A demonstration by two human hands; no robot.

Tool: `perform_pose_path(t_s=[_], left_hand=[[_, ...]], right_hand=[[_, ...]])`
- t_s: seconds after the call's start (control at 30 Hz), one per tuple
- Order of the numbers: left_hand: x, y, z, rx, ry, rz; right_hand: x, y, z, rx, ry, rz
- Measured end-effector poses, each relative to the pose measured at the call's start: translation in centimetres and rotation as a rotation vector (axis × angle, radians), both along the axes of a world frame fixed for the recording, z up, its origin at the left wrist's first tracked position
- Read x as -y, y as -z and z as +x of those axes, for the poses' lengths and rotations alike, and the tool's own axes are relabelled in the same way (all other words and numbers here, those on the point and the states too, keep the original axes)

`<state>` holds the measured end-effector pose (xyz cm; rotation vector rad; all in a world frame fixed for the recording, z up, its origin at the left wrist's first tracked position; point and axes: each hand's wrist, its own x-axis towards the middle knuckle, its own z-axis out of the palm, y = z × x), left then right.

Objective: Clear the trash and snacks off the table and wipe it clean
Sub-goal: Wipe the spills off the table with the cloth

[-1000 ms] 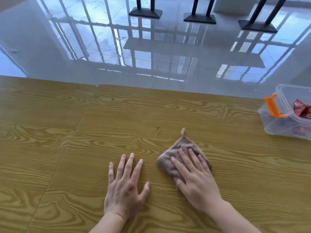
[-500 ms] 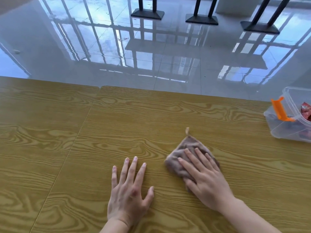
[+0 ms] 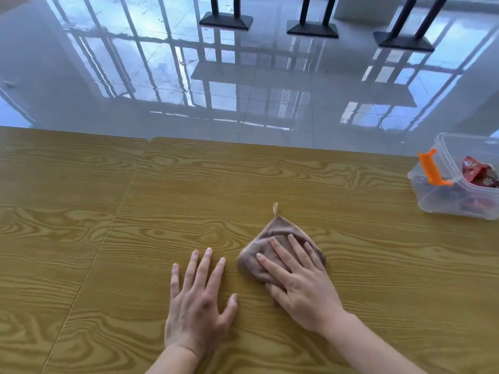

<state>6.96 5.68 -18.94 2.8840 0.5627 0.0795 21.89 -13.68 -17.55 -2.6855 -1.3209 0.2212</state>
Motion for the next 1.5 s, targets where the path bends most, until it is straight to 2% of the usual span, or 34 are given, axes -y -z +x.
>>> perform_pose_path(t_s=[0.07, 0.17, 0.27, 0.37, 0.5, 0.57, 0.63, 0.73, 0.87, 0.97, 1.03, 1.17, 1.27, 1.33, 1.4, 1.5], left_hand=[[-0.3, -0.2, 0.2, -0.010, 0.001, 0.007], [0.0, -0.5, 0.6, -0.024, 0.010, 0.017], [0.2, -0.4, 1.3, -0.023, 0.003, 0.003], [0.2, 0.0, 1.6, -0.036, 0.006, -0.007], [-0.2, 0.2, 1.5, -0.026, -0.030, -0.013], [-0.6, 0.2, 1.3, -0.025, -0.044, -0.009], [-0.5, 0.2, 1.1, -0.031, -0.048, -0.005], [0.7, 0.1, 1.2, -0.029, -0.037, -0.004], [2.8, -0.1, 2.1, -0.040, -0.013, -0.018], [4.1, -0.2, 2.3, -0.049, 0.005, -0.041], [4.4, -0.3, 2.2, -0.049, 0.012, -0.063], [3.8, -0.6, 1.2, -0.023, 0.009, -0.171], [2.7, -1.0, 0.4, 0.061, -0.014, -0.438], [1.8, -1.2, -0.1, 0.065, 0.049, -0.560], [0.8, -1.4, -0.9, 0.033, 0.142, -0.508], [-2.2, -0.7, -2.8, -0.002, 0.162, -0.266]], right_hand=[[4.5, 0.6, 3.8, 0.022, 0.173, -0.031], [8.4, -0.2, 9.7, -0.112, 0.562, -0.139], [8.3, -0.6, 9.9, -0.127, 0.705, -0.160], [5.9, -0.6, 4.8, -0.051, 0.608, -0.158], [3.5, 0.1, -4.2, -0.002, 0.234, -0.078], [4.8, 0.3, -5.5, 0.017, 0.094, -0.092], [7.6, 0.5, -4.5, 0.019, 0.065, -0.105], [11.3, 0.6, -2.0, -0.017, 0.250, -0.158], [15.3, -0.2, 0.1, -0.100, 0.667, -0.163], [16.3, -0.5, -2.2, -0.129, 0.866, -0.174], [14.8, -0.1, -5.2, -0.091, 0.903, -0.181], [8.6, 0.5, -10.6, -0.050, 0.755, -0.108], [3.7, 0.5, -12.2, -0.038, 0.605, -0.106], [0.8, 0.3, -12.0, -0.057, 0.527, -0.099], [-1.5, 0.1, -11.0, -0.080, 0.436, -0.097], [-3.2, -0.6, -8.0, -0.083, 0.217, -0.118]])
